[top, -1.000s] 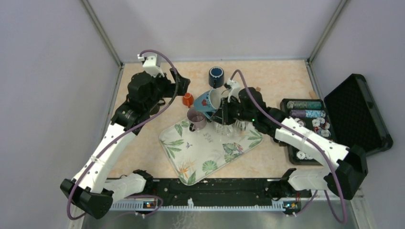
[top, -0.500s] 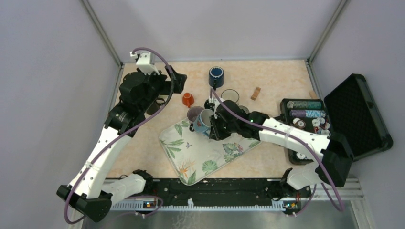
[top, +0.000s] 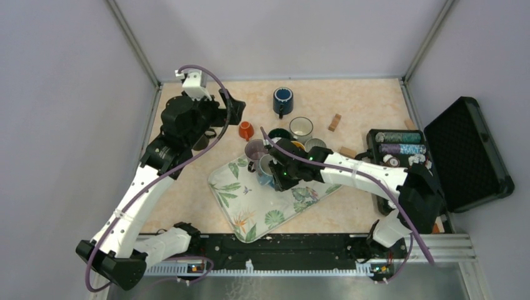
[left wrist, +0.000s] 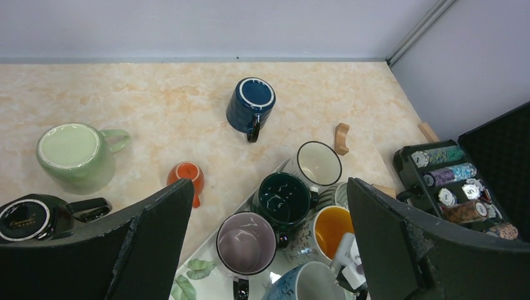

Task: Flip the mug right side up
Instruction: Place the cup on the tray.

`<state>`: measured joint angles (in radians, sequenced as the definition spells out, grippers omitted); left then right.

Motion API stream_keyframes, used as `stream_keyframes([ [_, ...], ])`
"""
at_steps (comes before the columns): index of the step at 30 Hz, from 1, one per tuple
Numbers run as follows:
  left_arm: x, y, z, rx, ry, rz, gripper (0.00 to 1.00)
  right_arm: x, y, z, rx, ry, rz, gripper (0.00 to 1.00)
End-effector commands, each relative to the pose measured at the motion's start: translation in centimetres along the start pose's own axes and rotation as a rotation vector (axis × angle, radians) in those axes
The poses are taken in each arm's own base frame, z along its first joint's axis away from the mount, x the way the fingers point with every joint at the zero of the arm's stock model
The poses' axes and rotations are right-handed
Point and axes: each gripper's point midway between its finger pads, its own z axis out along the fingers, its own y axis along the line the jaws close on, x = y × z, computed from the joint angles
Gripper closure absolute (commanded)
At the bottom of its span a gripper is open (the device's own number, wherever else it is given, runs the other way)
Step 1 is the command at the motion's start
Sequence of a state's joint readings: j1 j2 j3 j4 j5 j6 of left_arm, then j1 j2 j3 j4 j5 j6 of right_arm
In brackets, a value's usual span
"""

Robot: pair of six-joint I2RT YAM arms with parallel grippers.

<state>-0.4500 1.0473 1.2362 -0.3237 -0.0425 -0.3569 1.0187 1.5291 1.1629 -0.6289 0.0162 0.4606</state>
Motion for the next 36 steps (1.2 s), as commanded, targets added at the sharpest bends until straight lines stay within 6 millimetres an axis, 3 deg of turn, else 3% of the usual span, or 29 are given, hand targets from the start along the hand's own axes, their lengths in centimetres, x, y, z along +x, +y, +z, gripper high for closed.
stream_keyframes([
  [1, -0.6, 0.2, 0.3, -0.002, -0.031, 0.018, 0.02, -3.0, 1.0, -0.8, 0.017, -0.081, -0.010, 1.00],
  [24, -0.9, 0.3, 0.0, 0.005, -0.047, 0.020, 0.02, -2.8, -0.4, 2.0, 0.121, -0.028, -0.037, 1.00],
  [32, -0.7, 0.3, -0.1, 0.008, -0.044, 0.020, 0.02, -2.9, -0.7, 2.1, 0.148, -0.019, -0.043, 1.00],
  [36, -0.6, 0.3, -0.1, 0.013, -0.043, 0.020, 0.02, -2.8, -0.8, 2.2, 0.153, -0.011, -0.047, 0.92],
])
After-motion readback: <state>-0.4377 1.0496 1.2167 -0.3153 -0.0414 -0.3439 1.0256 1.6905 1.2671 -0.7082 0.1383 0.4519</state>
